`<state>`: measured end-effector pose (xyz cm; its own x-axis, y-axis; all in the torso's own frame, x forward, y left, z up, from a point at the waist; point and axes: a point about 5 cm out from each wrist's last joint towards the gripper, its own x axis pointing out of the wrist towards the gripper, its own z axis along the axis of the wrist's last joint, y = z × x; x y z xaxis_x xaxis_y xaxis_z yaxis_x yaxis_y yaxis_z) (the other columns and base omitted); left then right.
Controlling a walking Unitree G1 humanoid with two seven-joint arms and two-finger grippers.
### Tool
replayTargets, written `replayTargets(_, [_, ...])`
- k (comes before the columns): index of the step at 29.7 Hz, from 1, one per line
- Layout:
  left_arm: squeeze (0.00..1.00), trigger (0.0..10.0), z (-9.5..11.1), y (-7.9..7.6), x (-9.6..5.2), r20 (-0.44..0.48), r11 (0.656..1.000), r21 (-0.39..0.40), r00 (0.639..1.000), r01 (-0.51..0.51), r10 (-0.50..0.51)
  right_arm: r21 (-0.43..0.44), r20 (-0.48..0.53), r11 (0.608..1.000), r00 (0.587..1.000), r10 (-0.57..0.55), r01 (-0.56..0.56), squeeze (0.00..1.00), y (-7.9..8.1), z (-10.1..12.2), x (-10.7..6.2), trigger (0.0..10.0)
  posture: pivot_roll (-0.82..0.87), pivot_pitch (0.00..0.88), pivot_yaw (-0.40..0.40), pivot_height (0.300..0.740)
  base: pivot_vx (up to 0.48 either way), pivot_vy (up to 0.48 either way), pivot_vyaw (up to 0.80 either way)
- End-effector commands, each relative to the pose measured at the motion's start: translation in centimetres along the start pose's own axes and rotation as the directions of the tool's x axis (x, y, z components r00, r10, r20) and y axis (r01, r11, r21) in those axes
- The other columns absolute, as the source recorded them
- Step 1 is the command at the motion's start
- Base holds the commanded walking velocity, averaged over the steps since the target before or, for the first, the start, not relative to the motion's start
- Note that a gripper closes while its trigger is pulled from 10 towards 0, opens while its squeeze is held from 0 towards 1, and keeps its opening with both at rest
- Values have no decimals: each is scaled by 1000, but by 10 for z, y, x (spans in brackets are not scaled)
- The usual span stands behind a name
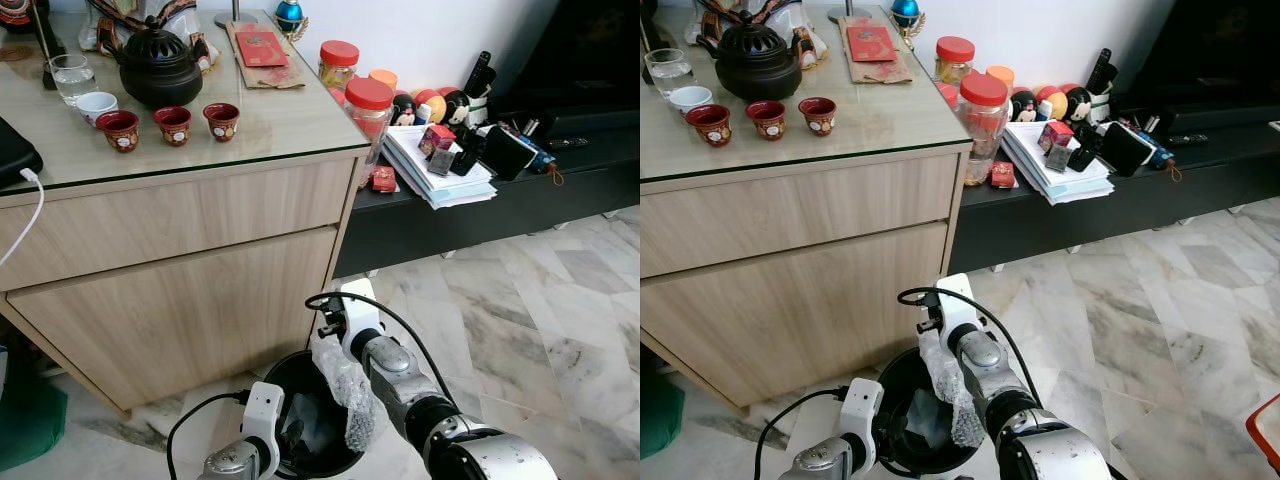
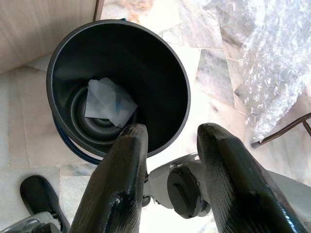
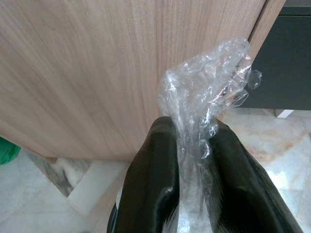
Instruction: Picking trash to rubbish bin
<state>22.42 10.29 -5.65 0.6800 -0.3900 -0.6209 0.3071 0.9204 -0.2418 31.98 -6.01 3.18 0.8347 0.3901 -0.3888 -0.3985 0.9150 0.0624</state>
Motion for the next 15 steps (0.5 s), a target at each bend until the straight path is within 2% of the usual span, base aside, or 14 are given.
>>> replayTargets(1, [0,10000,-3,-5,0,-8,1000,7,1000,18,-18,-10,5,1000,1000,-3,3,0,0,4,1,10000,27,107,-193,740,0,0,0])
replayTargets(3, [0,10000,-3,-5,1,-6,1000,8,1000,18,-18,0,6,1000,1000,4,-4,0,0,4,1,10000,29,106,-193,740,0,0,0])
replayTargets(4, [0,10000,-2,-5,1,-5,1000,8,1000,17,-17,1,8,1000,1000,5,-5,737,0,4,1,10000,29,106,-195,740,0,0,0])
replayTargets(5, [0,10000,-2,-5,1,-4,1000,8,1000,17,-17,4,10,1000,1000,3,-3,1000,0,4,1,10000,29,106,-195,740,0,0,0])
replayTargets(15, [0,10000,-1,-5,1,-3,1000,5,1000,16,-16,3,18,1000,1000,-2,2,1000,0,7,2,10000,31,106,-198,740,0,0,0])
